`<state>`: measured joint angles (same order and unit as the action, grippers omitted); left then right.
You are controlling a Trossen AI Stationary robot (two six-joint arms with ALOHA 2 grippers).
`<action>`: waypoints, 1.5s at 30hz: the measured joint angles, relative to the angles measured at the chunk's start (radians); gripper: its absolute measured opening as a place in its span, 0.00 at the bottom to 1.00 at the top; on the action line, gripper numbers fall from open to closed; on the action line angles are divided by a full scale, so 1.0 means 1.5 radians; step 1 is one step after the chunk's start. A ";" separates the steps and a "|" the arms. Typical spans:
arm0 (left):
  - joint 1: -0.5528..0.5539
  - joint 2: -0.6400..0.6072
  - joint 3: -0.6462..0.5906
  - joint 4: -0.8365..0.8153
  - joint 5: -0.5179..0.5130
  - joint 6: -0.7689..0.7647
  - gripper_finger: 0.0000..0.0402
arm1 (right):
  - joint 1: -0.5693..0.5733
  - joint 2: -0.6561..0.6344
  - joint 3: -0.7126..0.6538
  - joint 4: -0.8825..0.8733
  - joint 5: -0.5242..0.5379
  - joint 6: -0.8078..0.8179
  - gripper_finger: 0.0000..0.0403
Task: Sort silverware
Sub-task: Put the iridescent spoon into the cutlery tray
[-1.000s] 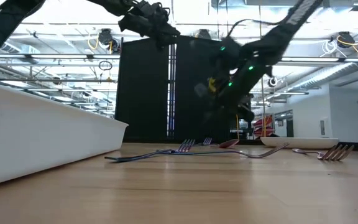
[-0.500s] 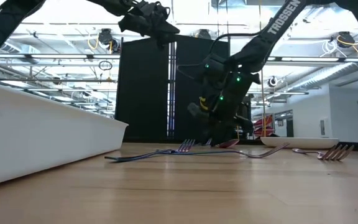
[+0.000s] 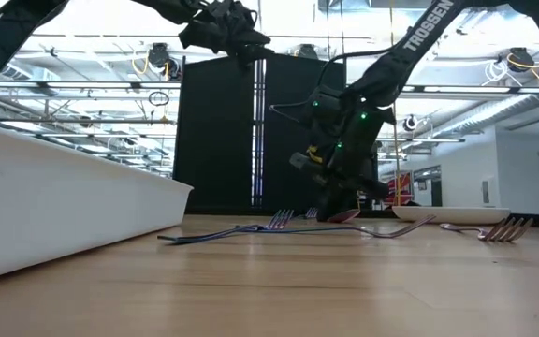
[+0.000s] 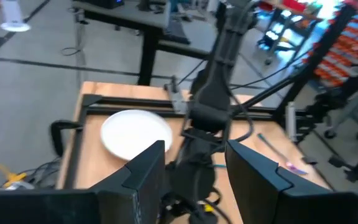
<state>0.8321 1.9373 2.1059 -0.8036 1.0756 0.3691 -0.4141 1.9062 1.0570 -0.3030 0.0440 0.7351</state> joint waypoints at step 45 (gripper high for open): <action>-0.015 0.000 0.000 0.000 0.076 -0.011 0.42 | 0.018 -0.019 0.000 -0.101 0.080 -0.080 0.03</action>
<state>0.8101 1.9373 2.1059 -0.8040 1.1896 0.3529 -0.3878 1.8781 1.0569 -0.4541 0.1648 0.6153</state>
